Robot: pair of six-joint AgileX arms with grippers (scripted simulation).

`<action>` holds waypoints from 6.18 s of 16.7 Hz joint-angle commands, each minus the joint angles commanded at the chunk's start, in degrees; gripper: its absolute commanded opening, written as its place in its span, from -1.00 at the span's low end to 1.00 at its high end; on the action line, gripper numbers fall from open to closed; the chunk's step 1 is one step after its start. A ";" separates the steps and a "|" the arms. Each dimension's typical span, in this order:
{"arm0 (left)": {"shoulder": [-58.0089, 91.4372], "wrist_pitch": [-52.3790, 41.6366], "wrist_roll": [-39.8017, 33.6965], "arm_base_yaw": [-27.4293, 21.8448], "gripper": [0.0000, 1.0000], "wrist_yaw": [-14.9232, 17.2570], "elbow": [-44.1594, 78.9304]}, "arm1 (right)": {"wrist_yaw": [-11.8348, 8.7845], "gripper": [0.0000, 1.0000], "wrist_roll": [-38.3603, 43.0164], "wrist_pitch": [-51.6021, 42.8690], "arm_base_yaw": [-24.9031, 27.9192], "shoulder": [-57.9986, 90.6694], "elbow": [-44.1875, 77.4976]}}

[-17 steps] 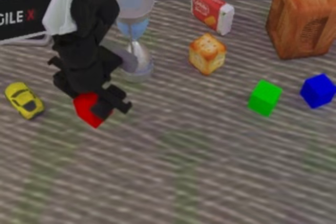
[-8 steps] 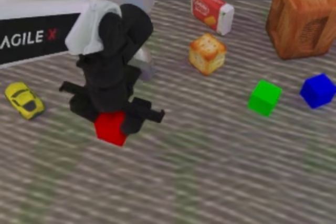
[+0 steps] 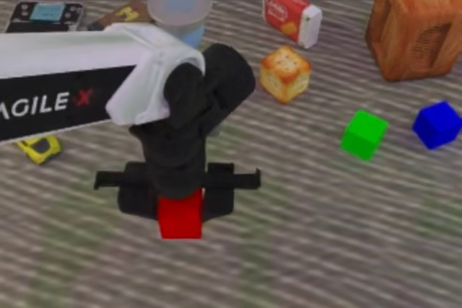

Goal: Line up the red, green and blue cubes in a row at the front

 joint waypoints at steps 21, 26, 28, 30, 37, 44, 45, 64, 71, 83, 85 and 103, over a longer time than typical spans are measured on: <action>5.62 15.80 -2.66 -0.97 -0.85 -0.12 -9.43 | 0.00 1.00 0.00 0.00 0.00 0.00 0.00; 5.62 15.80 -2.66 -0.97 -0.10 -0.12 -9.43 | 0.00 1.00 0.00 0.00 0.00 0.00 0.00; 5.62 15.80 -2.66 -0.97 0.21 -0.12 -9.43 | 0.00 1.00 0.00 0.00 0.00 0.00 0.00; 5.62 15.80 -2.66 -0.97 0.51 -0.12 -9.43 | 0.00 1.00 0.00 0.00 0.00 0.00 0.00; 5.62 15.80 -2.66 -0.97 1.00 -0.12 -9.43 | 0.00 1.00 0.00 0.00 0.00 0.00 0.00; 5.15 14.82 -2.69 -1.00 1.00 -0.12 -8.75 | 0.00 1.00 0.00 0.00 0.00 0.00 0.00; 4.58 13.45 -2.75 -0.98 1.00 -0.12 -7.96 | 0.00 1.00 0.00 0.00 0.00 0.00 0.00; -16.00 8.33 -1.63 6.91 1.00 -0.67 -12.87 | -0.31 1.00 -5.78 -10.29 3.05 16.74 16.43; -51.91 25.65 7.12 22.45 1.00 -1.06 -38.17 | -0.08 1.00 -17.53 -32.33 8.39 60.26 51.27; -99.06 52.57 34.26 40.82 1.00 0.50 -68.87 | 0.11 1.00 -35.20 -65.07 16.60 124.20 102.82; -102.53 54.92 37.08 41.90 1.00 0.79 -70.37 | 0.18 1.00 -36.59 -67.27 17.23 128.78 107.37; -104.31 56.36 38.86 42.50 1.00 0.98 -71.21 | 0.29 1.00 -37.28 -53.63 17.67 136.76 100.40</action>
